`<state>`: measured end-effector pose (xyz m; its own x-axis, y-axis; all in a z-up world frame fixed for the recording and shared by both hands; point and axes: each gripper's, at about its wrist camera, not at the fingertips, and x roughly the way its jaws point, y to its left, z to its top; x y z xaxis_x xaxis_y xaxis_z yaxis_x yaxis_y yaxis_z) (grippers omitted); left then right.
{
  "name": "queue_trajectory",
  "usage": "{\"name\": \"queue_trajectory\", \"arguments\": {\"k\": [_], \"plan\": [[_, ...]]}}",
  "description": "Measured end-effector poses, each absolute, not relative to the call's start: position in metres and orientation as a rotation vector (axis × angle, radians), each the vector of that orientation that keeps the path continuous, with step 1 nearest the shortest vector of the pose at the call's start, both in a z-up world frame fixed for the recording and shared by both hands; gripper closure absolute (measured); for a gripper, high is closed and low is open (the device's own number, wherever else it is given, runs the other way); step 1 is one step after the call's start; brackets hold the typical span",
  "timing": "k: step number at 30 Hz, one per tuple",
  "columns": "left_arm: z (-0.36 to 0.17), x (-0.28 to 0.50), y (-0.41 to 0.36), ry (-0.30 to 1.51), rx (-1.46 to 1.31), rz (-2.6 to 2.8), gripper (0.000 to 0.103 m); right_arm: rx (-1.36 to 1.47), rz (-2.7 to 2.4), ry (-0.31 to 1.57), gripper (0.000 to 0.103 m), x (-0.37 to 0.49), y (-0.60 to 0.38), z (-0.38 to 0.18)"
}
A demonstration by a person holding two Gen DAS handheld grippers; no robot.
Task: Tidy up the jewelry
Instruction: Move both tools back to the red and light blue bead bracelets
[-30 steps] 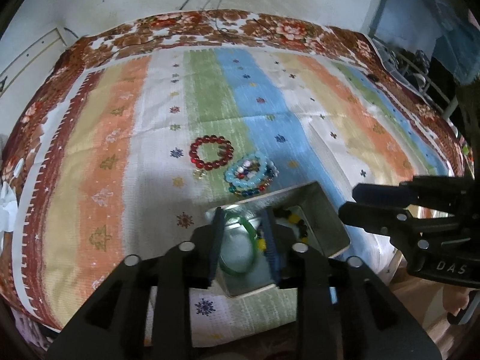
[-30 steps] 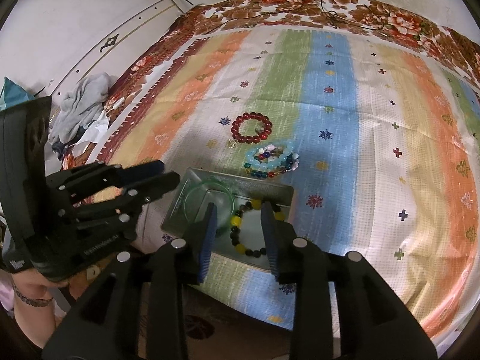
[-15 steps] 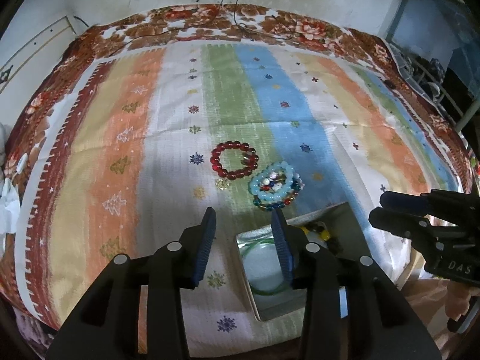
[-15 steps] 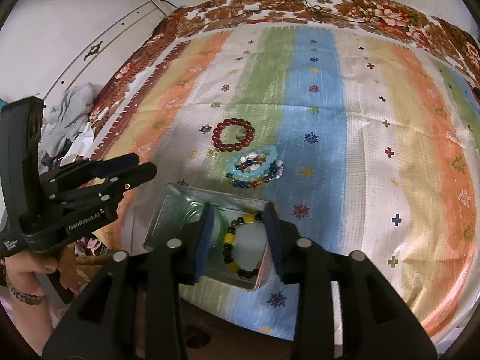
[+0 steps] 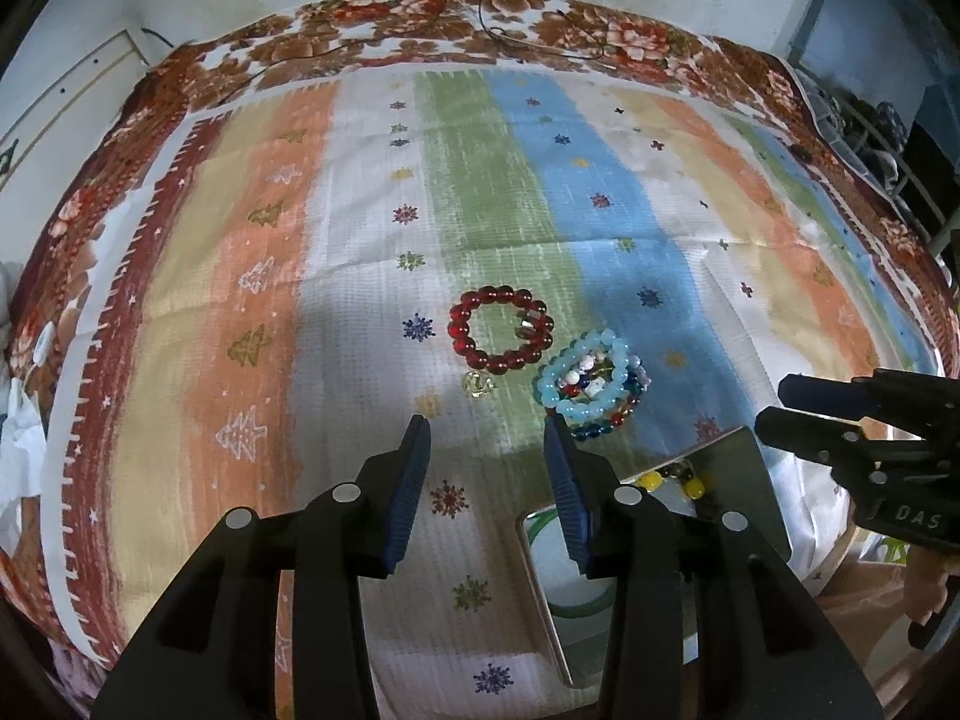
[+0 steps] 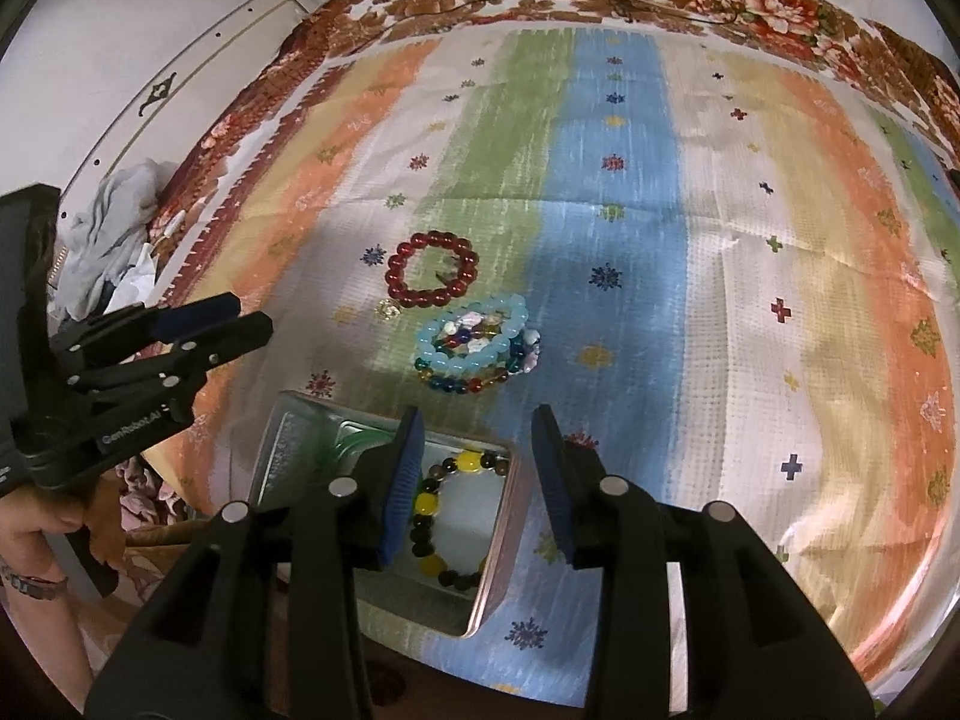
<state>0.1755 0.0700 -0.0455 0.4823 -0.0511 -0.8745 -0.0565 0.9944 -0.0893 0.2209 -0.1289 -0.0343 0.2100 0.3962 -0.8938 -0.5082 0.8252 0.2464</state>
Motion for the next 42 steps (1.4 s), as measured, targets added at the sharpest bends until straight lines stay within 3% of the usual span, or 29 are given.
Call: {"name": "queue_trajectory", "arguments": {"k": [42], "plan": [[-0.112, 0.263, 0.09, 1.188, -0.039, 0.078, 0.062, -0.172, 0.564, 1.322, 0.064, 0.288, -0.096, -0.103]]}}
